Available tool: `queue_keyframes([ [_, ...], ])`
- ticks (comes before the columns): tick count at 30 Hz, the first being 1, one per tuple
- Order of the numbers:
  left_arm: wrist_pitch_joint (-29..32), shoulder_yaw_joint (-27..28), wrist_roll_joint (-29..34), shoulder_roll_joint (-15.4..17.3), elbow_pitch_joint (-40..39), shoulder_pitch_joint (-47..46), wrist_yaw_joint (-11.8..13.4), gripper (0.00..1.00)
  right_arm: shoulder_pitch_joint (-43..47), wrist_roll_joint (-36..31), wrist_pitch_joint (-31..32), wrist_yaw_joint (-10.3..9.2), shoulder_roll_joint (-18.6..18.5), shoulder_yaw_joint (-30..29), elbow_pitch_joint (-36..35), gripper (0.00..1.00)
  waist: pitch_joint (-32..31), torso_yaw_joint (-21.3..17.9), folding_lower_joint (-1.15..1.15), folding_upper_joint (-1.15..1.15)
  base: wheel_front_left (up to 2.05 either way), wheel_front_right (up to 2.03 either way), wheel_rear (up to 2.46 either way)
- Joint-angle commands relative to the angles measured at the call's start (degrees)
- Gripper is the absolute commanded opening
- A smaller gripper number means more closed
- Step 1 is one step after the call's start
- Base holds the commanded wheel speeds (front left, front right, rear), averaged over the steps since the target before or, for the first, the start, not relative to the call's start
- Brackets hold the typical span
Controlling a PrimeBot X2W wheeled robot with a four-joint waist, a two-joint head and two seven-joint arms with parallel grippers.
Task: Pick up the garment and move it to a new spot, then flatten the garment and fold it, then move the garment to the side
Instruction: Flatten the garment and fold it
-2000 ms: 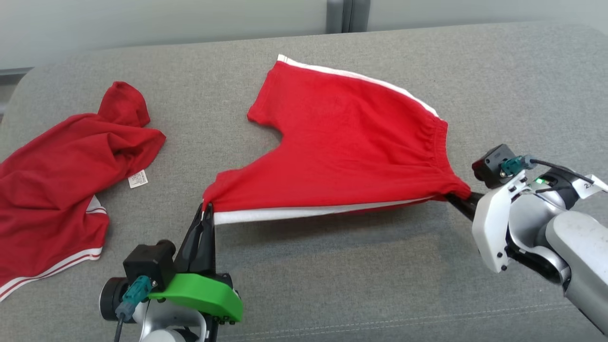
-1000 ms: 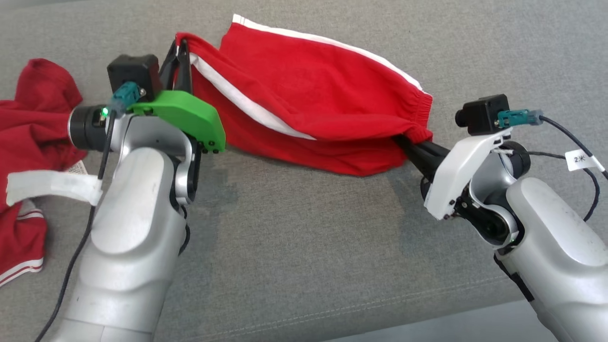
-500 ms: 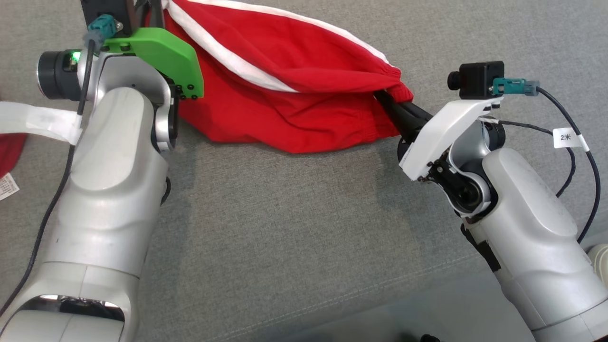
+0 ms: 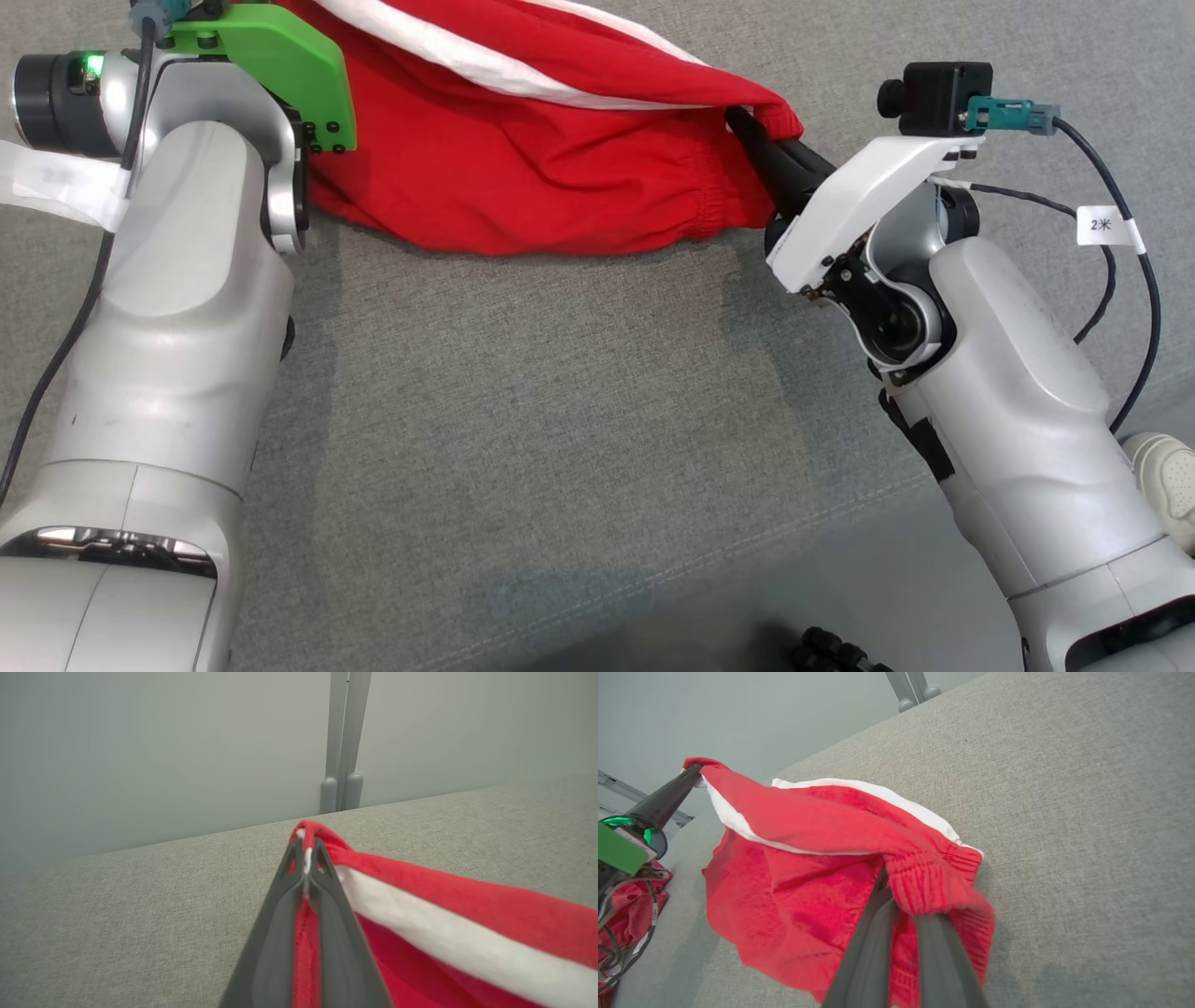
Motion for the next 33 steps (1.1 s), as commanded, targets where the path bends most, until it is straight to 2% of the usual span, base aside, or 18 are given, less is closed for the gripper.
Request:
queue_keyframes([
  [1, -0.67, -0.05, 0.29, 0.45, 0.84, -1.28, 0.33, 0.00, -0.96, -0.66, -0.50, 0.00, 0.46, -0.20, 0.69, 0.00, 0.10, -0.07, 0.00, 0.00, 0.00, 0.00, 0.00],
  [12, -2.78, -1.05, -0.23, -0.08, 4.80, -2.92, -0.48, 0.00, -3.50, -1.78, -2.24, -0.01, 1.36, -1.89, 5.53, 0.00, -0.35, -0.06, 0.00, 0.00, 0.00, 0.00, 0.00],
  [13, -3.07, -1.15, -0.32, -0.18, 5.22, -3.08, -0.62, 0.00, -3.75, -2.06, -2.44, 0.00, 1.52, -1.89, 5.95, 0.03, -0.44, -0.09, 0.00, 0.00, 0.00, 0.00, 0.00],
  [14, -3.14, -1.32, -0.29, -0.25, 5.63, -3.26, -0.63, 0.01, -3.79, -1.70, -2.27, 0.00, 1.77, -1.68, 6.26, 0.40, -0.50, -0.15, 0.00, 0.00, 0.00, 0.00, 0.00],
  [15, -3.38, -1.47, -0.30, -0.33, 6.02, -3.44, -0.73, 0.31, -3.75, -1.27, -2.13, 0.00, 1.95, -1.60, 6.64, 1.00, -0.57, -0.21, 0.00, 0.00, 0.00, 0.00, 0.00],
  [16, -3.73, -1.70, -0.09, -0.36, 6.35, -3.65, -0.74, 0.96, -3.84, -1.19, -2.50, 0.00, 2.03, -1.48, 6.86, 1.00, -0.61, -0.26, 0.00, 0.00, 0.00, 0.00, 0.00],
  [17, -3.90, -1.88, 0.08, -0.42, 6.73, -3.86, -0.69, 1.00, -3.89, -1.22, -2.67, 0.00, 2.13, -1.22, 7.09, 1.00, -0.64, -0.28, 0.00, 0.00, 0.00, 0.00, 0.00],
  [25, -5.03, -3.20, 0.21, -0.55, 10.31, -3.61, -1.09, 1.00, -3.18, -1.63, -2.04, -0.01, 1.64, 0.43, 7.42, 1.00, -2.12, 0.36, 0.00, 0.00, 0.00, 0.00, 0.00],
  [33, -5.99, -3.60, -0.63, 0.18, 13.38, -1.14, -1.58, 1.00, 3.06, -7.07, -2.94, -0.01, -1.87, -0.39, 1.02, 1.00, -4.32, 0.65, 0.00, 0.00, 0.00, 0.00, 0.00],
])
